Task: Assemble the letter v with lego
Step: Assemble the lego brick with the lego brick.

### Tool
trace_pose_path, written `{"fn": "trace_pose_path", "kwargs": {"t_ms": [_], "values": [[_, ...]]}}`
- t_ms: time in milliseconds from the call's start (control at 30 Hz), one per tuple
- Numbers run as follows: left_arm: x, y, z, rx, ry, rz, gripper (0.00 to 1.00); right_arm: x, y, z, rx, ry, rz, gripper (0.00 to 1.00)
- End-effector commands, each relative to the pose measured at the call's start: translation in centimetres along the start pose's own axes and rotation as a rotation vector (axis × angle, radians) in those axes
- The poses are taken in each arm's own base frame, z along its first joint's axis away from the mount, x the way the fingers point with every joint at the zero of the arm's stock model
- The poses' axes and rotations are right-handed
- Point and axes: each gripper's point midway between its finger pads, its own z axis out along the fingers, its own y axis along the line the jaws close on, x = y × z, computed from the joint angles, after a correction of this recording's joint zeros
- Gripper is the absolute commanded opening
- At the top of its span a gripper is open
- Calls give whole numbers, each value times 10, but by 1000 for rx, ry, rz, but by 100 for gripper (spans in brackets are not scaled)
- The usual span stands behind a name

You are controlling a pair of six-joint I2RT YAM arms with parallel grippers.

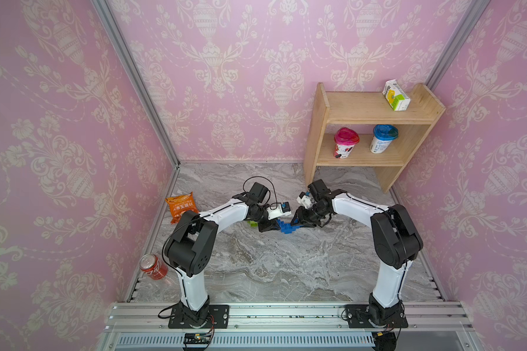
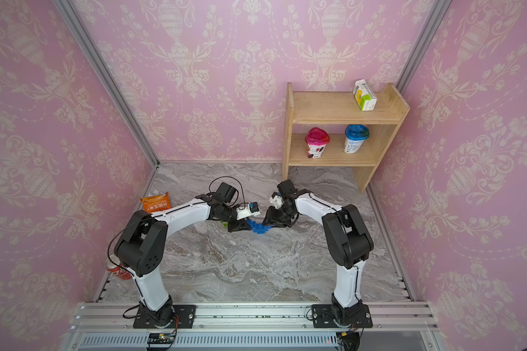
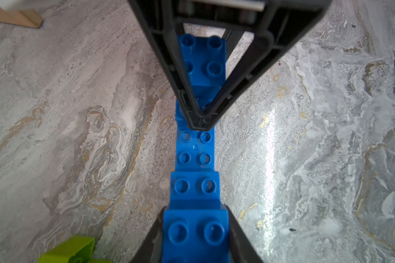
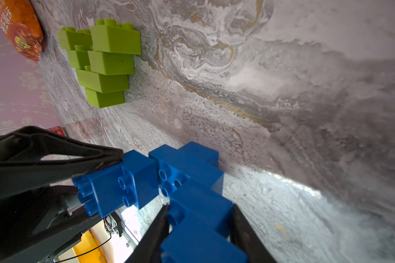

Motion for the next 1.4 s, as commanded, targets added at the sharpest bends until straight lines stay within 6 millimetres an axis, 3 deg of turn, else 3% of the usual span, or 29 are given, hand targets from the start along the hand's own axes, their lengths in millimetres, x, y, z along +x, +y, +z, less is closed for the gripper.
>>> {"fn": "trace_pose_path", "kwargs": {"t_ms": [0,1367], "values": [[6,-5,-3,23,15,1,24,6,-8,7,3,31,12,43],[24,-16,16,41,158,-30,25,6,-12,10,4,35,18,43]]}}
